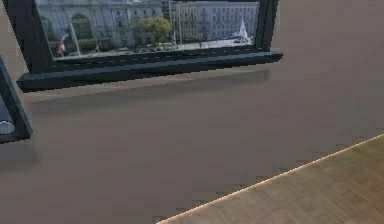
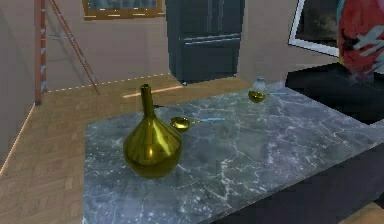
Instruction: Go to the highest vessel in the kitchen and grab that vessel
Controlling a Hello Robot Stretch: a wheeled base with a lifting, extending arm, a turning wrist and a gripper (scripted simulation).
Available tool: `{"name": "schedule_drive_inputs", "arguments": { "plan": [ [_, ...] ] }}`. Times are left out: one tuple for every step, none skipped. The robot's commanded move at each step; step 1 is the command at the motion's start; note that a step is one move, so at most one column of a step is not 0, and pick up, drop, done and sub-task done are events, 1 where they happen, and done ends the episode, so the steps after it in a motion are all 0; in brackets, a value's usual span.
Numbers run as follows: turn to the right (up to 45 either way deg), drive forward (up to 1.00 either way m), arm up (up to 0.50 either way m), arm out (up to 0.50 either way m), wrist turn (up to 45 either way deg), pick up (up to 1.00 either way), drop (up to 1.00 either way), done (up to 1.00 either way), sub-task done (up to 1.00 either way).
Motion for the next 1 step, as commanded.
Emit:
{"name": "schedule_drive_inputs", "arguments": {
  "plan": [
    [0.0, 0.0, 0.5, 0.0, 0.0, 0.0, 0.0, 0.0, 0.0]
  ]
}}
